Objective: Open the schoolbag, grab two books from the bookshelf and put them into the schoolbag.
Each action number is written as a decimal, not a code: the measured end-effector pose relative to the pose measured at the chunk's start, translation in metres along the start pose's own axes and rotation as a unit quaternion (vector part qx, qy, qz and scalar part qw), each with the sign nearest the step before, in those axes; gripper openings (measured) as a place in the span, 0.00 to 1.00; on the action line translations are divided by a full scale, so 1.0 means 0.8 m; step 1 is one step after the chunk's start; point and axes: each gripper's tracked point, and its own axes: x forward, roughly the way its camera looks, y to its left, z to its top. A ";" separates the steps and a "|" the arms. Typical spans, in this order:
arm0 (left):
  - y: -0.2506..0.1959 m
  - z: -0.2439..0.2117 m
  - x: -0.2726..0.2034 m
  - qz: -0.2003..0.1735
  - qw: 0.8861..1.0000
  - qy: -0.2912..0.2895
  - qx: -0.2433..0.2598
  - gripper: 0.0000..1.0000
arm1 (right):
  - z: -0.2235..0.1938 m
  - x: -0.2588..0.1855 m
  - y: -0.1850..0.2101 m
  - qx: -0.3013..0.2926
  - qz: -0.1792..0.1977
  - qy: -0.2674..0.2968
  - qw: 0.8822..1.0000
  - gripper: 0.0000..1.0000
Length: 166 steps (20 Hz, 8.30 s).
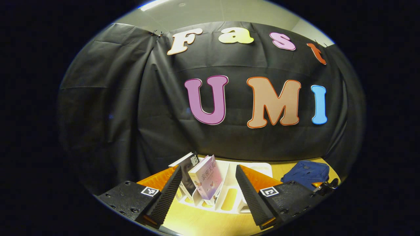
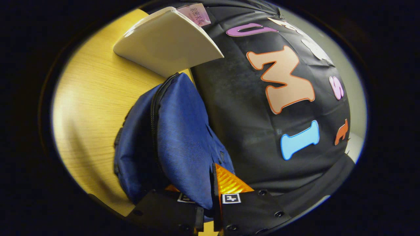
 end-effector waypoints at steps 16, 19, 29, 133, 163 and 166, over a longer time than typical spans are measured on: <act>0.036 -0.019 0.054 -0.017 0.998 0.045 -0.029 0.95 | 0.014 0.012 -0.086 0.137 0.024 0.051 0.989 0.07; 0.035 -0.023 0.090 -0.051 0.995 0.070 -0.047 0.94 | 0.015 0.015 -0.104 0.140 0.018 0.057 0.988 0.07; 0.030 -0.059 0.220 -0.103 0.978 0.175 0.047 0.93 | 0.009 0.014 -0.148 0.146 -0.010 0.086 0.985 0.06; -0.579 -0.316 0.121 -0.294 0.781 0.395 -0.384 0.50 | -0.010 0.002 -0.174 0.394 0.007 0.123 0.911 0.06; -0.185 -0.026 0.087 -0.238 0.906 0.318 -0.143 0.96 | -0.020 0.002 -0.174 0.363 0.021 0.118 0.924 0.06; -0.119 -0.018 0.109 -0.188 0.917 0.321 -0.141 0.96 | -0.020 0.002 -0.172 0.362 0.019 0.120 0.924 0.06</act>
